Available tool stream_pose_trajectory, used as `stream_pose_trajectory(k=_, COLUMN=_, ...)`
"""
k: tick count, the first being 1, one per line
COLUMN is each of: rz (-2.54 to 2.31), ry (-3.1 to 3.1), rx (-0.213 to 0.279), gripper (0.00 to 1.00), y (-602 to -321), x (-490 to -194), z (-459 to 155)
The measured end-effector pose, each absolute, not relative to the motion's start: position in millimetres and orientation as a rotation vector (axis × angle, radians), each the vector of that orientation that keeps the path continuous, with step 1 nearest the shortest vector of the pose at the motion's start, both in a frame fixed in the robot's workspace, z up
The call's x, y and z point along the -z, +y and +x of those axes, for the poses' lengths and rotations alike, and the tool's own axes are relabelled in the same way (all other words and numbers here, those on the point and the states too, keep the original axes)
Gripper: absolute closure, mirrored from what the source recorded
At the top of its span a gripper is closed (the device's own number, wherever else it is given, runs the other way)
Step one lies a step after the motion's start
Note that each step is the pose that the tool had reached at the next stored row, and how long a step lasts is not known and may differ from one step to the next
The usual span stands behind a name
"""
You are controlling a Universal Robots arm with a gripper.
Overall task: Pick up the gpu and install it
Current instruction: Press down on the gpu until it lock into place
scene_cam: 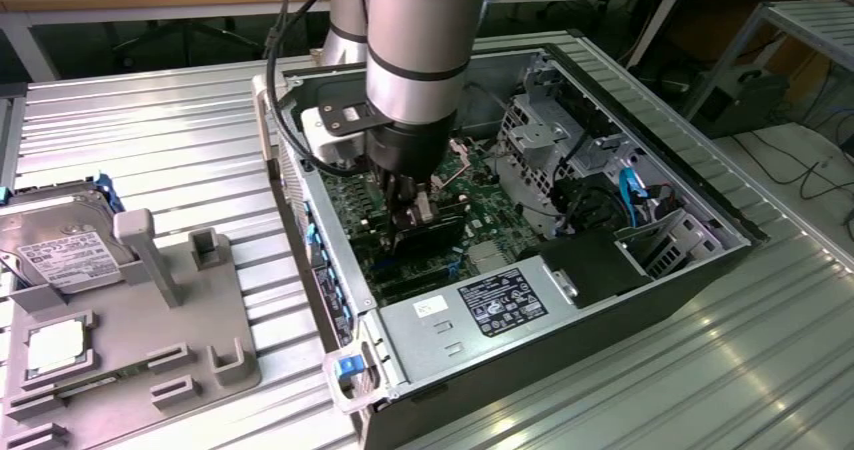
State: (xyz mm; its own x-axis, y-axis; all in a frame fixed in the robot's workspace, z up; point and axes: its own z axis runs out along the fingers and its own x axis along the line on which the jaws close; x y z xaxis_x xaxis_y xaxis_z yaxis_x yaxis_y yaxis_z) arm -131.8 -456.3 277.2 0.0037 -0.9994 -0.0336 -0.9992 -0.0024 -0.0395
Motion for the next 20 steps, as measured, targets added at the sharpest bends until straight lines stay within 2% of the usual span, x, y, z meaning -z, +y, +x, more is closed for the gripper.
stream_pose_trajectory(k=4, rz=-2.199, ry=2.193, rx=-0.019, gripper=0.9, y=-456.3, x=-278.2, z=-134.6)
stream_pose_trajectory(k=13, rz=-2.283, ry=2.284, rx=-0.224, gripper=0.9, y=-456.3, x=-281.3, z=-124.1)
stream_pose_trajectory(k=20, rz=-2.347, ry=2.354, rx=-0.412, gripper=0.9, y=-456.2, x=-283.1, z=-105.4)
